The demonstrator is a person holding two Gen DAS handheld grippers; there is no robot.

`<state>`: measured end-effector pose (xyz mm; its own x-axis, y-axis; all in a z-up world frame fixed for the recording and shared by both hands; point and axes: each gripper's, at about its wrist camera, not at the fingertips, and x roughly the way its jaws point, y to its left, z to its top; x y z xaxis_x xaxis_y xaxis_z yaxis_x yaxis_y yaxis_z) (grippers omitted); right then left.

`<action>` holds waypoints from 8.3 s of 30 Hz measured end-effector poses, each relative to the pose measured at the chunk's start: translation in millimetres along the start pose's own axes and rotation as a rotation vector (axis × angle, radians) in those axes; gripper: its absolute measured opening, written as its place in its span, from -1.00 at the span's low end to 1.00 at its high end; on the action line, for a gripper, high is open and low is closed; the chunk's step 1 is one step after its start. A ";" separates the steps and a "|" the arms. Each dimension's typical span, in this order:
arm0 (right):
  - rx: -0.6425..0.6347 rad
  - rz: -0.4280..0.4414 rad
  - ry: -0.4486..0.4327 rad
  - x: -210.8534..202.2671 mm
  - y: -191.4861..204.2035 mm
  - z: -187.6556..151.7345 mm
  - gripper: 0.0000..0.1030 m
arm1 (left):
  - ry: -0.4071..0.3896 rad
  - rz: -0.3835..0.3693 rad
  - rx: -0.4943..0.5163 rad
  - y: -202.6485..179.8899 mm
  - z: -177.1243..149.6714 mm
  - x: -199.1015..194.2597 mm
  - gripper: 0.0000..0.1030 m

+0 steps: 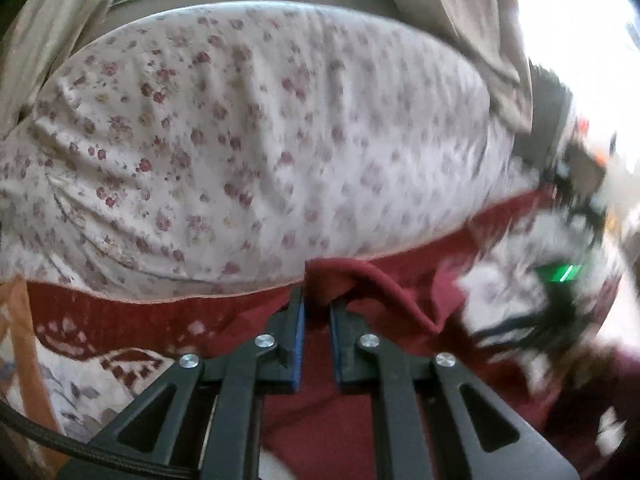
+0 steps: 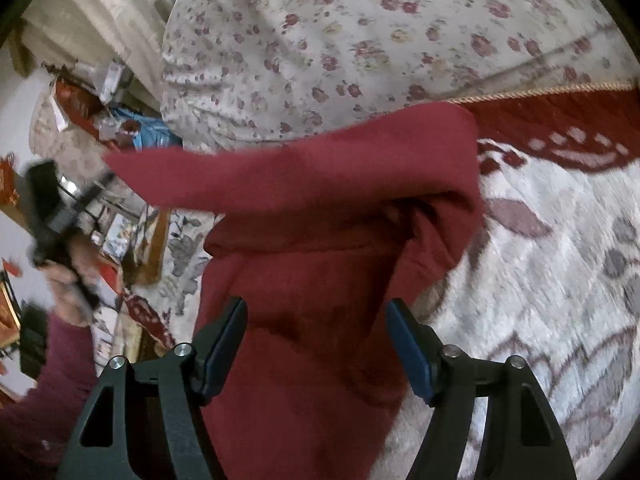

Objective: Fold small clothes

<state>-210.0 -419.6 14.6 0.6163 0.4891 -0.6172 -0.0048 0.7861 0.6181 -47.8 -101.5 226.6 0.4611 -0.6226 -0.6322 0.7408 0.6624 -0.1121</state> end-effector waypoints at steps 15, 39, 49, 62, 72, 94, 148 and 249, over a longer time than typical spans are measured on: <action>0.100 -0.262 -0.327 -72.1 -38.8 75.0 0.59 | 0.097 -0.056 -0.327 16.5 -2.0 12.5 -0.85; -0.077 -0.474 -0.081 16.3 -24.3 16.3 0.14 | 0.287 0.019 -0.502 59.7 -106.5 121.6 0.22; -0.058 -0.432 -0.113 1.2 -22.0 10.4 0.14 | 0.286 0.065 -0.402 37.6 -84.7 110.5 -0.93; -0.160 -0.477 -0.159 8.5 9.2 4.4 -0.09 | 0.050 -0.127 -0.403 1.1 41.8 17.2 -0.97; -0.120 -0.476 -0.220 9.8 21.4 16.7 0.07 | -0.040 -0.131 -0.336 -25.0 100.6 -18.9 -0.98; -0.095 -0.365 -0.121 -6.6 15.7 -4.7 0.40 | 0.452 0.178 -0.495 51.0 -95.1 173.9 -0.28; -0.060 -0.389 -0.060 5.7 1.6 1.2 0.43 | 0.319 0.234 -0.634 127.7 -57.0 198.1 0.27; -0.106 -0.605 -0.033 38.2 -5.7 50.0 0.22 | 0.188 0.369 -0.488 89.7 -159.2 125.7 0.55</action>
<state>-147.1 -424.3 11.9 0.5581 -0.0664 -0.8271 0.2766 0.9547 0.1100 -1.2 -54.0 15.0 0.5171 -0.2627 -0.8146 0.2215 0.9604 -0.1691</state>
